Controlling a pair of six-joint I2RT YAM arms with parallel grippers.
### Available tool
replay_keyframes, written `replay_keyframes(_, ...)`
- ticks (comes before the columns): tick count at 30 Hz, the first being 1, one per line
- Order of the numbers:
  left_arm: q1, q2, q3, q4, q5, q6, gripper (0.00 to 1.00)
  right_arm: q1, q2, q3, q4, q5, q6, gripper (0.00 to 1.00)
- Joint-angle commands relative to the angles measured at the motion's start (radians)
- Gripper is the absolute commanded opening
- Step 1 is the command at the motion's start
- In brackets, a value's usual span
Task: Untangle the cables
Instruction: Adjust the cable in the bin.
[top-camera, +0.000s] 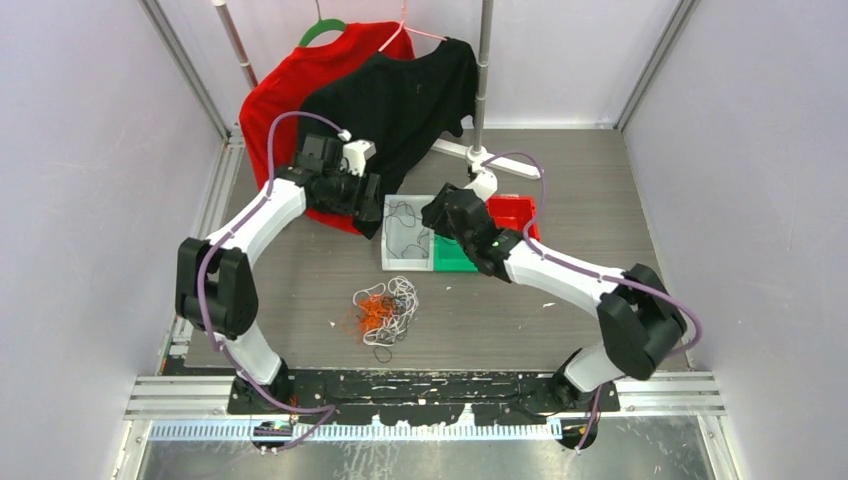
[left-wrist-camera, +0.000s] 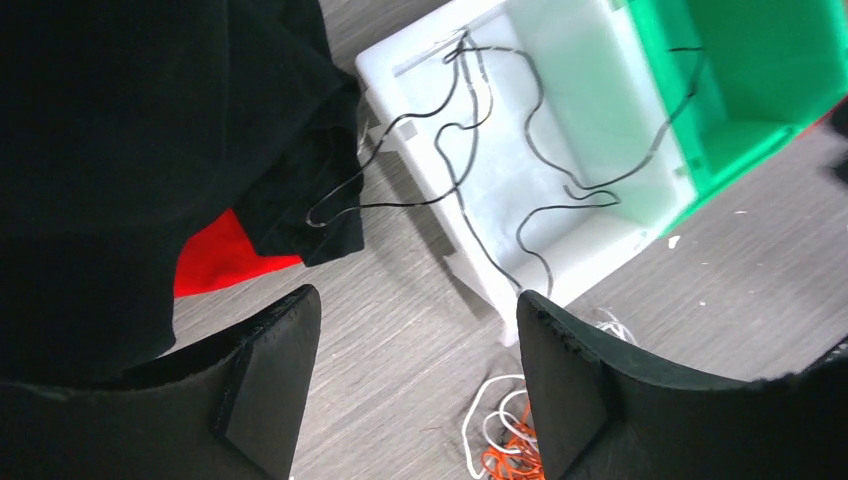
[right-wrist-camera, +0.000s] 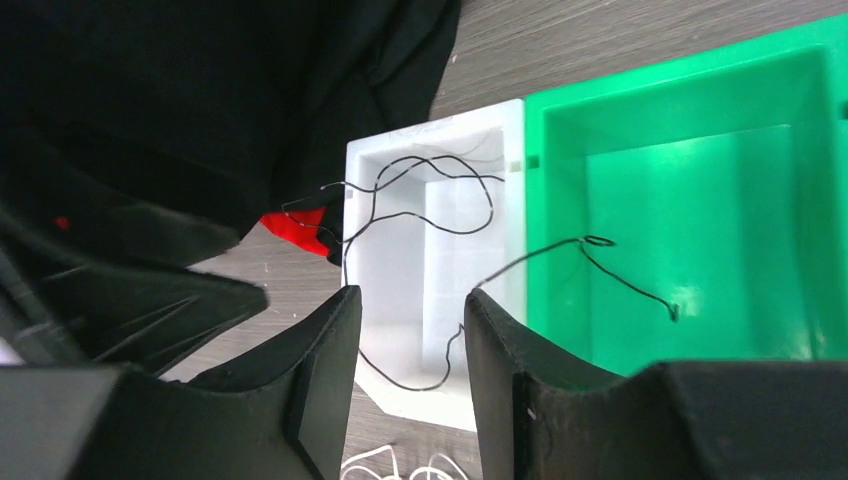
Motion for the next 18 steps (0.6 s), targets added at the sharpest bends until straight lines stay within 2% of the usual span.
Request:
replay_keyframes(1, 0.0, 0.04, 0.041, 0.045, -0.044, 0.043, 0.71, 0.001, -0.108, -0.058, -0.016, 0.061, -0.006, 0.48)
replay_keyframes(8, 0.005, 0.07, 0.029, 0.107, -0.032, 0.047, 0.71, 0.001, -0.159, -0.107, -0.017, 0.049, -0.004, 0.48)
replay_keyframes(18, 0.019, 0.138, 0.023, 0.136, -0.004, 0.012, 0.7, 0.0, -0.228, -0.139, -0.022, 0.07, -0.017, 0.43)
